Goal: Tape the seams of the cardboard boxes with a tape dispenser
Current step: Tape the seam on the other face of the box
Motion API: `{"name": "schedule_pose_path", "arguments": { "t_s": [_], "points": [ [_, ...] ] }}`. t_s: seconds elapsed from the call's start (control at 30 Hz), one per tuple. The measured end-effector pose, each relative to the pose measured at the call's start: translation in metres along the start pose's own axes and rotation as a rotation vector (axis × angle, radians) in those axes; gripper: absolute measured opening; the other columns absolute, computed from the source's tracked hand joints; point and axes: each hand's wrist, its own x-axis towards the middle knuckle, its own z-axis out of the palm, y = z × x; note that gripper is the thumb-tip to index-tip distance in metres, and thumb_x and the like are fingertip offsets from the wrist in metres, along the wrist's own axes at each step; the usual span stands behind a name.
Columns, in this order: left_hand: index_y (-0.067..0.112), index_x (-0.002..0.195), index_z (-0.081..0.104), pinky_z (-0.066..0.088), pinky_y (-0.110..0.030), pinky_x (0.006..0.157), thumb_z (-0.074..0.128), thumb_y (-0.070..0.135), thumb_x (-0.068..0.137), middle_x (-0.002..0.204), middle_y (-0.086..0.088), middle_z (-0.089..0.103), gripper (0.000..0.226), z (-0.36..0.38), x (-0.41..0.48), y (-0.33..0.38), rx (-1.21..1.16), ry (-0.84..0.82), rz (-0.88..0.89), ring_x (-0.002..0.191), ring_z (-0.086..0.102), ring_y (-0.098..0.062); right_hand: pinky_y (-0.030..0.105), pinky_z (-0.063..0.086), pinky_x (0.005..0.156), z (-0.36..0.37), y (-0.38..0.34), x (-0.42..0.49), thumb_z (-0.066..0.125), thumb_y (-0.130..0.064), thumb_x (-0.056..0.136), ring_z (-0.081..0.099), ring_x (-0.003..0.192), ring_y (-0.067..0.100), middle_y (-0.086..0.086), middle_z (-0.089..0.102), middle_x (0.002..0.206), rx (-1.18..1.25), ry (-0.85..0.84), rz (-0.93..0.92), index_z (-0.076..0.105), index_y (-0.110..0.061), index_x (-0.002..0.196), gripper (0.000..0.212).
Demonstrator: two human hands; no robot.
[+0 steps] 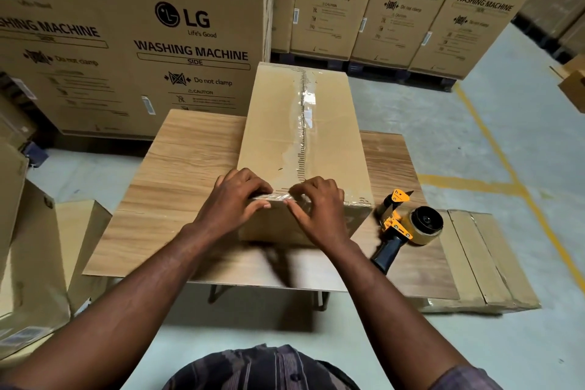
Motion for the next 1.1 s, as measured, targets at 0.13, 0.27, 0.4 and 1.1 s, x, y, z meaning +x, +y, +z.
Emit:
{"name": "schedule_pose_path", "arguments": {
  "t_s": [0.13,0.27,0.4,1.1],
  "points": [
    [0.033,0.117,0.067,0.040,-0.036,0.091,0.083,0.026,0.079,0.108,0.011,0.056,0.042,-0.001,-0.005,-0.007,-0.019,-0.037,0.033,0.105,0.049,-0.015,0.040,0.041,0.085,0.000,0.006,-0.013,0.077,-0.027,0.080,0.051,0.101,0.021,-0.006,0.059,0.106,-0.010,0.009,-0.020,0.069,-0.027,0.106,0.028],
    [0.028,0.104,0.070,0.045,-0.038,0.085,0.080,0.036,0.082,0.099,0.009,0.058,0.025,-0.002,-0.005,-0.010,-0.048,0.087,0.041,0.097,0.053,-0.017,0.038,0.040,0.080,0.006,-0.018,0.001,0.075,-0.040,0.083,0.051,0.099,0.022,-0.002,0.062,0.102,-0.022,0.030,0.026,0.071,-0.025,0.100,0.023],
    [0.025,0.101,0.070,0.048,-0.033,0.081,0.083,0.023,0.079,0.096,0.007,0.057,0.025,-0.003,-0.010,-0.022,-0.183,0.082,-0.006,0.094,0.053,-0.014,0.039,0.040,0.082,0.015,-0.026,-0.004,0.077,-0.036,0.083,0.050,0.101,0.023,-0.003,0.059,0.107,-0.075,0.015,0.033,0.070,-0.027,0.105,0.024],
    [0.016,0.134,0.051,0.050,-0.022,0.079,0.074,0.009,0.084,0.118,-0.003,0.070,0.055,0.038,-0.052,-0.018,-0.727,0.062,-0.811,0.092,0.069,-0.014,0.040,0.038,0.078,0.046,-0.072,0.028,0.078,-0.059,0.076,0.055,0.096,0.024,-0.004,0.061,0.100,-0.104,-0.140,-0.023,0.059,-0.027,0.102,0.046]
  ]
}}
